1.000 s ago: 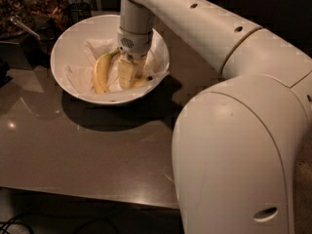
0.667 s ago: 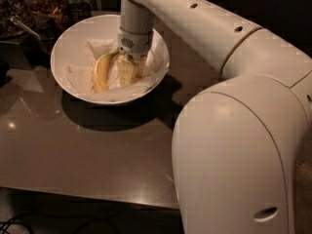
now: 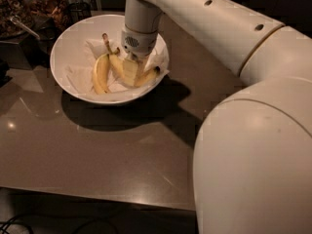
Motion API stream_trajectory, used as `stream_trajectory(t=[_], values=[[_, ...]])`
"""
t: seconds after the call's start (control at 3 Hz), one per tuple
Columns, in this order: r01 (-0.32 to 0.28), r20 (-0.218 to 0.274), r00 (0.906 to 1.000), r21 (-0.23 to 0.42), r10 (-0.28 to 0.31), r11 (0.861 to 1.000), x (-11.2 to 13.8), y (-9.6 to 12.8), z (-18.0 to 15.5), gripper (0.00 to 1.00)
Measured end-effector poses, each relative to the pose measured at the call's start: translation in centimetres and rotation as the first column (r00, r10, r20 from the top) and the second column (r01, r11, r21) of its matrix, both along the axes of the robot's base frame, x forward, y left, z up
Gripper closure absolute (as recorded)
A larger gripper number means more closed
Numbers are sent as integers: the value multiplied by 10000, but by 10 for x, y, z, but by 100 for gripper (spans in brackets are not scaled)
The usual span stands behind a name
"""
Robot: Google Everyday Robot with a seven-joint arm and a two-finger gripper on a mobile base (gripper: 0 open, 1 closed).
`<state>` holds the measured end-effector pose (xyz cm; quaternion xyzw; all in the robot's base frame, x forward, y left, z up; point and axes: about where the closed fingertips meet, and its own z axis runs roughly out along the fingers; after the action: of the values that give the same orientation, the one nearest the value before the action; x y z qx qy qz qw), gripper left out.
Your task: Pick banana from white bowl
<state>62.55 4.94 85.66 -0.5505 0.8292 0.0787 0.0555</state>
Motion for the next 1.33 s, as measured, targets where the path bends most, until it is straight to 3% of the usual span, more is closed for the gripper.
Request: stream_trajectory(t=[0.67, 1.0, 1.33], values=[[-419, 494, 9979, 130, 412, 9990, -24, -18, 30, 100], [-1234, 1022, 9878, 495, 1179, 9911, -53, -28, 52, 100], [-2063, 1774, 9656, 778, 1901, 9754, -91, -46, 77, 100]])
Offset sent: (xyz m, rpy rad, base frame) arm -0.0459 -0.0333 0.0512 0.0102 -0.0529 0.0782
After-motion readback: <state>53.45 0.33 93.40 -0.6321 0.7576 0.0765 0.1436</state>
